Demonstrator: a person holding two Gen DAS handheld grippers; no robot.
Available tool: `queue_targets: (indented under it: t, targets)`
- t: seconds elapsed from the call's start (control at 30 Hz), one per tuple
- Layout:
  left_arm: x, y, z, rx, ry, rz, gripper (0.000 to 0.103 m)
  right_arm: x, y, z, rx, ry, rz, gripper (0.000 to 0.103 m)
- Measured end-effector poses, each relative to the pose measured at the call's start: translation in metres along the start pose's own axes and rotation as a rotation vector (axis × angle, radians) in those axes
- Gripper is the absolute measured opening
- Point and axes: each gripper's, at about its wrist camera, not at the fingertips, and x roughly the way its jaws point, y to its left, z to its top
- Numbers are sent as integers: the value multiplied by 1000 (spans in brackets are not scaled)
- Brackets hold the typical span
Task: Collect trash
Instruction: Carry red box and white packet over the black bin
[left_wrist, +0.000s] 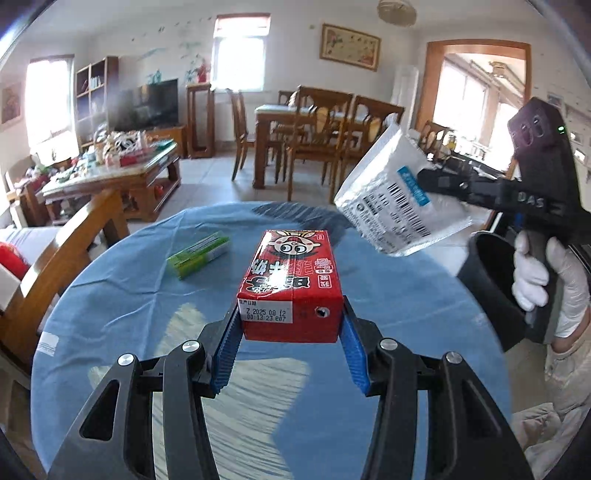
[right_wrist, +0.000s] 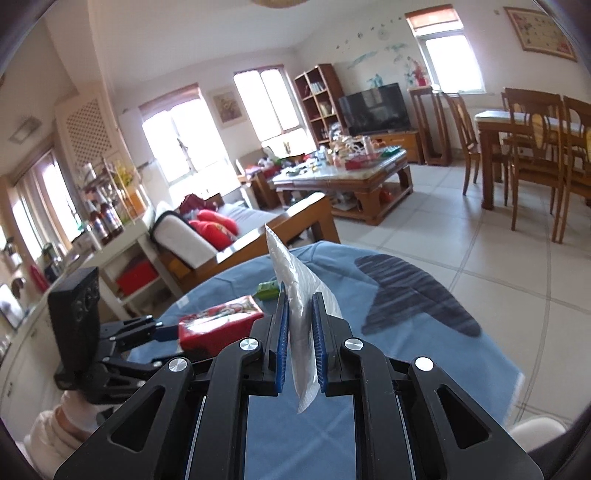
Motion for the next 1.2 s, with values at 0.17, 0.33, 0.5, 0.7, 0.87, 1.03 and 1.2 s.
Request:
queue_targets:
  t: [0.17,0.33,0.5,0.7,0.87,1.03,1.2]
  targets:
    - [-6,-53,5,36,-46,-80,50,-63,-21,-12,31,-54,-37,13]
    - [10,-111,10,74,-70,-194,50,-134,-56,-28,71,-112,-100,13]
    - [38,-167,14,113,-68,-306,50,-197,-98,-47,128,-166,-178,13]
    - [74,-235,11,157,-46,-401,50,-264,-164,-81,251,-230,-262,13]
    - [103,-278,7,202,-5,-441,50,-311,-214,-113,357,-284,-316,13]
    - [124,-307,1,253,35,-452,50,-334,-250,-137,428,-305,-350,13]
    - [137,-316,-2,275,66,-453,50,-334,-263,-156,457,-302,-376,13]
